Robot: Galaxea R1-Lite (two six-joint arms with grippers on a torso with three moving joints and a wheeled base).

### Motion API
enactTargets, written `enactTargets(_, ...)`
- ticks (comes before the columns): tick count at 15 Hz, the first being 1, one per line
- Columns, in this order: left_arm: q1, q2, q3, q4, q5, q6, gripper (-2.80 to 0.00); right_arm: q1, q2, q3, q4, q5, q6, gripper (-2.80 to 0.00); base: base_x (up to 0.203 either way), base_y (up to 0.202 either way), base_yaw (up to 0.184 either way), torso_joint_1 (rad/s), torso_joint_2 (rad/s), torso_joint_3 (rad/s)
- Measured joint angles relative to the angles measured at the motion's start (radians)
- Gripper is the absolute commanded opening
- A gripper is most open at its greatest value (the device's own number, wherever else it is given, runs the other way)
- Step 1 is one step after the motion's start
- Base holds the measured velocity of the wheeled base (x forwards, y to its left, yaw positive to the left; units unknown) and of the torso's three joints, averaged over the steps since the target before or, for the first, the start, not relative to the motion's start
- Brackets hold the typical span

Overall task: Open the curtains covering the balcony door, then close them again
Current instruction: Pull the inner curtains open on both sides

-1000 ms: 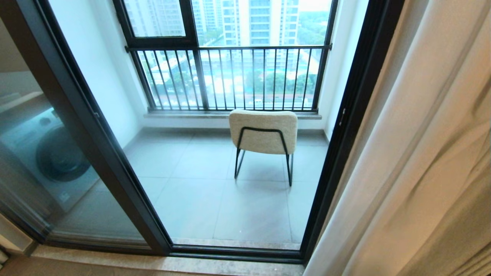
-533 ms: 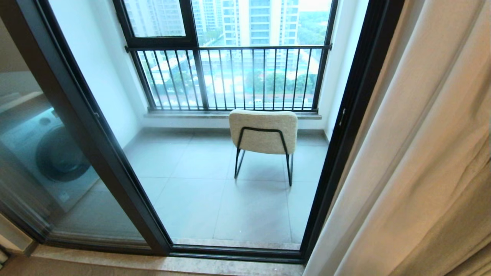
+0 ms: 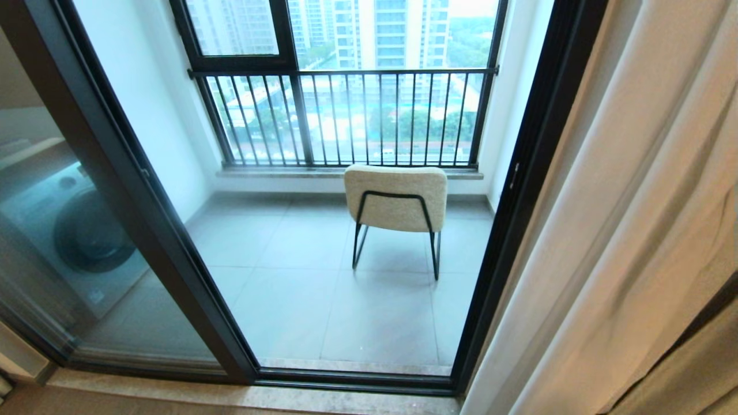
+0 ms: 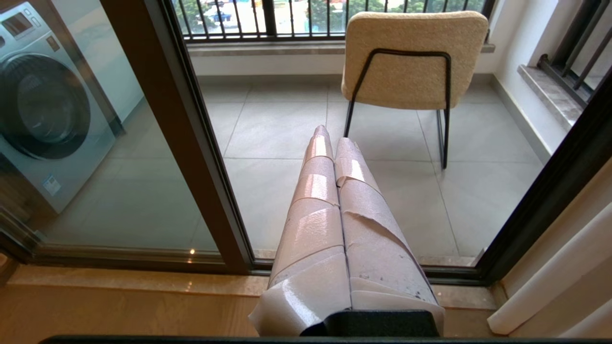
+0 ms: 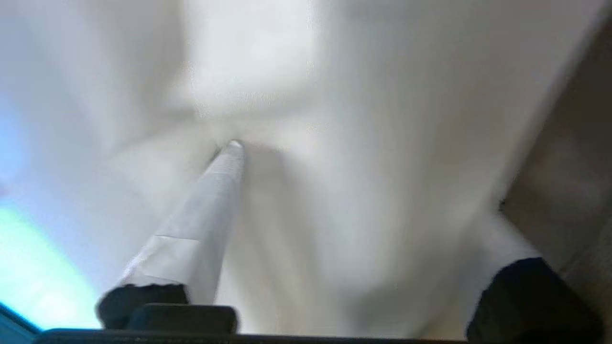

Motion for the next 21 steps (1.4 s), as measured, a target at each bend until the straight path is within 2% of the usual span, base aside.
enactTargets(4, 0.000, 0.000, 0.000, 0.000, 0.000, 0.000, -2.80, -0.005, -0.160, 0.100, 0.066, 0.000, -0.001, 0.00, 0.000, 0.000, 0.000, 0.000, 0.00, 0.000)
enactTargets(9, 0.000, 0.000, 0.000, 0.000, 0.000, 0.000, -2.80, -0.006, -0.374, 0.278, 0.073, -0.011, -0.010, 0.00, 0.000, 0.000, 0.000, 0.000, 0.00, 0.000)
enactTargets(13, 0.000, 0.000, 0.000, 0.000, 0.000, 0.000, -2.80, 0.015, -0.522, 0.432, 0.071, -0.089, -0.067, 0.00, 0.000, 0.000, 0.000, 0.000, 0.00, 0.000)
enactTargets(16, 0.000, 0.000, 0.000, 0.000, 0.000, 0.000, -2.80, 0.114, -0.622, 0.515, 0.070, -0.196, -0.095, 0.00, 0.000, 0.000, 0.000, 0.000, 0.00, 0.000)
enactTargets(21, 0.000, 0.000, 0.000, 0.000, 0.000, 0.000, -2.80, 0.360, -0.757, 0.595, 0.071, -0.457, -0.159, 0.00, 0.000, 0.000, 0.000, 0.000, 0.00, 0.000)
